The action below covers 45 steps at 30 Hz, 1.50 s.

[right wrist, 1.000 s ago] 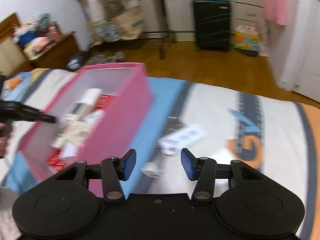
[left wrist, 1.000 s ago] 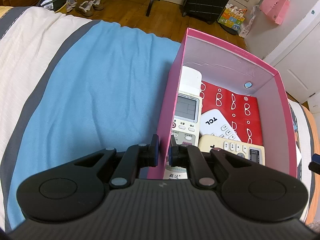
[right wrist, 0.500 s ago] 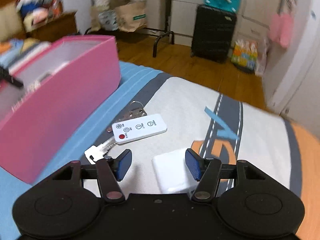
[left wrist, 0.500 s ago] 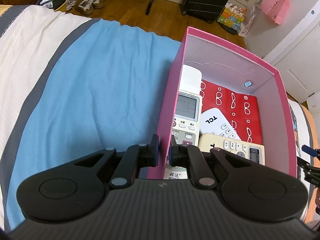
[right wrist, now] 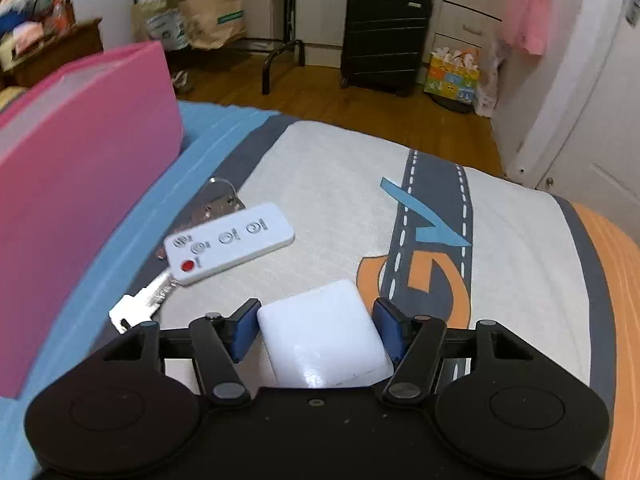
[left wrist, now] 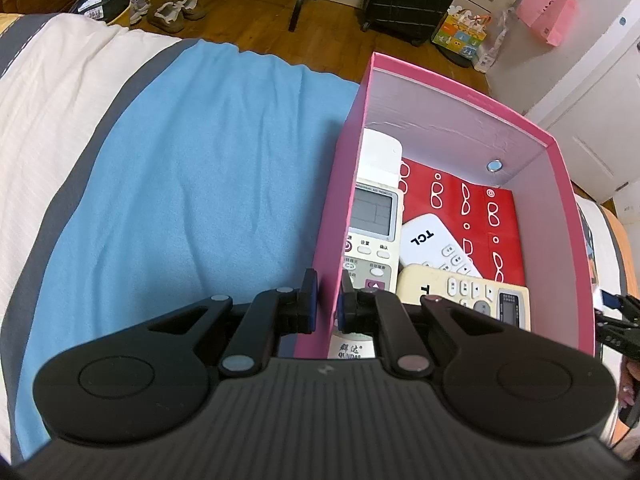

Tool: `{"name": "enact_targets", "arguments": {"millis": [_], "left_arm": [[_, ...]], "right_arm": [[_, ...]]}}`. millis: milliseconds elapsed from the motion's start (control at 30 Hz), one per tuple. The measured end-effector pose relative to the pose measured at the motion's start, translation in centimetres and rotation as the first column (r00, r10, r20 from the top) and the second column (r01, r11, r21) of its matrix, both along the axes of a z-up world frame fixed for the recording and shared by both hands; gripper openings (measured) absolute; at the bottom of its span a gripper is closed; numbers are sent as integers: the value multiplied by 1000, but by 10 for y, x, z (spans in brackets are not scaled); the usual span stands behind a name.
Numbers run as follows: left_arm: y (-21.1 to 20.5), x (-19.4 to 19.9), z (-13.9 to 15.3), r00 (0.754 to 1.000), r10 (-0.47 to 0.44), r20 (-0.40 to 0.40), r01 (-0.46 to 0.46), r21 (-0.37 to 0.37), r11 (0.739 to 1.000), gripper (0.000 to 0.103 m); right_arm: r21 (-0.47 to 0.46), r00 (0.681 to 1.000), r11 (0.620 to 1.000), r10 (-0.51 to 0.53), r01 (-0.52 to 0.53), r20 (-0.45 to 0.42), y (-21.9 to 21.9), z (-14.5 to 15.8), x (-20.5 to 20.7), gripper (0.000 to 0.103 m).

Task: Organize rigid objects
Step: 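Carry the white charger into the pink box and release it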

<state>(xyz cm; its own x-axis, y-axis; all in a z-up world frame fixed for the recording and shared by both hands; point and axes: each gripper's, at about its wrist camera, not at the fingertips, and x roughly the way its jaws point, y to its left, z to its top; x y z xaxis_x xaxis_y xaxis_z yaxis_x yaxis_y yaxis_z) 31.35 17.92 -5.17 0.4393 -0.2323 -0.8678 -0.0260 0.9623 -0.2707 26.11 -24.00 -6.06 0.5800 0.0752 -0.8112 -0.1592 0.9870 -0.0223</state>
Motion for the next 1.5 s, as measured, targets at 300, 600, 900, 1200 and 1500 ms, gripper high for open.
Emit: {"name": "enact_targets", "arguments": {"millis": [300, 600, 900, 1200, 1500], "left_arm": [[1, -2, 0, 1000, -26, 7, 26, -2, 1000, 8], [-5, -5, 3, 997, -78, 19, 77, 42, 996, 8], [-5, -8, 8, 990, -133, 49, 130, 64, 989, 8], [-4, -9, 8, 990, -133, 43, 131, 59, 990, 8], [7, -9, 6, 992, -122, 42, 121, 17, 992, 9]], "right_arm": [[22, 996, 1000, 12, -14, 84, 23, 33, -34, 63], [95, 973, 993, 50, -74, 226, 52, 69, -75, 63], [226, 925, 943, 155, -243, 348, 95, 133, -104, 63], [237, 943, 918, 284, -319, 172, 161, 137, -87, 63], [206, 963, 941, 257, -268, 80, 189, 111, -79, 63]]}}
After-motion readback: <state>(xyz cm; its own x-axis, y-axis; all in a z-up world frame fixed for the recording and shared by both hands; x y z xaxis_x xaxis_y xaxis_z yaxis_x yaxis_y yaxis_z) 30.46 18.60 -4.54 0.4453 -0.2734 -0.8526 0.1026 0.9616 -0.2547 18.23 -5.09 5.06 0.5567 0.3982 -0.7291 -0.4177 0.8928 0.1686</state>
